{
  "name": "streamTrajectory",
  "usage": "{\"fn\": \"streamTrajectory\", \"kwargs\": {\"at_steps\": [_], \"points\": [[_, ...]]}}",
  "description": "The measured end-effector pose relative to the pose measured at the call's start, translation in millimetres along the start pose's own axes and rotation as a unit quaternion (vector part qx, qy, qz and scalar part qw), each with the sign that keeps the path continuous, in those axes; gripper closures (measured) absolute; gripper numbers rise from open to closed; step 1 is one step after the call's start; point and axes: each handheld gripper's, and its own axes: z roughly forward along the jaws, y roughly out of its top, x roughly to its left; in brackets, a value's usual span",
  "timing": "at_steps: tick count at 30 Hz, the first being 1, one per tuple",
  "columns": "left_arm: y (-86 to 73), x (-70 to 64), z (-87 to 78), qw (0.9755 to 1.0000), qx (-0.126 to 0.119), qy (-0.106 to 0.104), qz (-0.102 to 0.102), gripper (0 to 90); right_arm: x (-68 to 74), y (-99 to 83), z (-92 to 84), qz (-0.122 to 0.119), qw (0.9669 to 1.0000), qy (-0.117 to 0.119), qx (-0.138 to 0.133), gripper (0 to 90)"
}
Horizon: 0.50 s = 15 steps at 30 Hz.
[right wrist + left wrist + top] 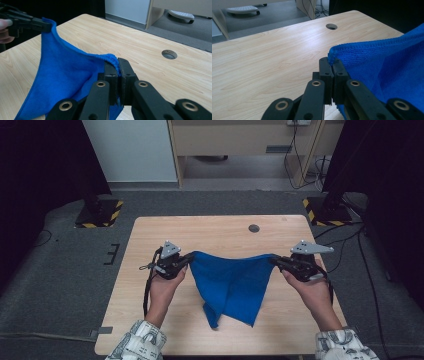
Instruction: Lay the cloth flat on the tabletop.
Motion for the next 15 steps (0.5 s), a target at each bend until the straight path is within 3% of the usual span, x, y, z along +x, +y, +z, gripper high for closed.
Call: {"fn": "streamTrajectory", "kwargs": {"at_steps": [5, 15], "points": [[2.3, -3.8, -4.8, 1.0000, 0.003, 0.006, 0.004, 87.9, -3.6, 1.1, 0.1, 0.001, 1.0000, -0.005, 0.001, 86.7], [9.7, -8.6, -16.0, 0.9998, -0.014, 0.000, 0.010, 87.9, -9.9, 0.9, -3.6, 0.009, 0.9999, -0.010, -0.003, 86.7]]}}
